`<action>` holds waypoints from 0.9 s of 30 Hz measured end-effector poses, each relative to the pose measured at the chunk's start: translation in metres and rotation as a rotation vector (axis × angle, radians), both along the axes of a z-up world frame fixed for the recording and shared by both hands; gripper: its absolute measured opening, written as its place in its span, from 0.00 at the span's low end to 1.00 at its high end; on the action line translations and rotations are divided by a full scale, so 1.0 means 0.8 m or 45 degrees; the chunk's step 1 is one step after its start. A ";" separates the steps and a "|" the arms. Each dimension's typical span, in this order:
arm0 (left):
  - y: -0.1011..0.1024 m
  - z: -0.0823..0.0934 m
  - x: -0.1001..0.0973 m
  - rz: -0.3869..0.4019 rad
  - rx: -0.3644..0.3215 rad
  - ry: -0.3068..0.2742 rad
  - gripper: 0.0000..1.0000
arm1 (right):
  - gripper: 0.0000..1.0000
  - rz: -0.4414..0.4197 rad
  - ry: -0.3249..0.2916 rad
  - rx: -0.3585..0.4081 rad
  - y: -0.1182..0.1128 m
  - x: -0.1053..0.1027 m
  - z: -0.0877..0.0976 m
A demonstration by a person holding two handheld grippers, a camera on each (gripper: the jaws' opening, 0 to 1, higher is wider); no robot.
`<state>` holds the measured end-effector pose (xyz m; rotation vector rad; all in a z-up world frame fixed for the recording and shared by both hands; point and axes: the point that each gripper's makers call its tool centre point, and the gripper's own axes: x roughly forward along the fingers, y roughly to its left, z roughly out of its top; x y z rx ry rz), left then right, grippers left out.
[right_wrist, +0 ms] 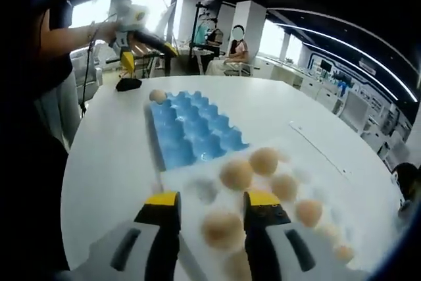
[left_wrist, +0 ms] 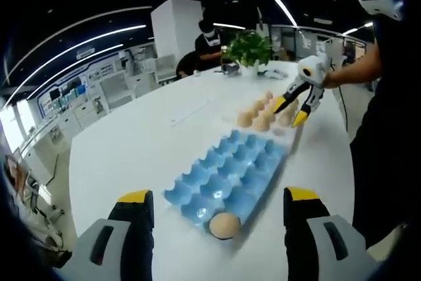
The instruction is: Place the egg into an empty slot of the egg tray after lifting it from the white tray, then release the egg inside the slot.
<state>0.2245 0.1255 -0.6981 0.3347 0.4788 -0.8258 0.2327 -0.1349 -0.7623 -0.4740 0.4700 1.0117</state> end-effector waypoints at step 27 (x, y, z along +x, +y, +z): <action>-0.002 0.020 -0.004 0.099 0.021 -0.014 0.80 | 0.35 0.040 0.030 0.045 -0.026 -0.004 0.006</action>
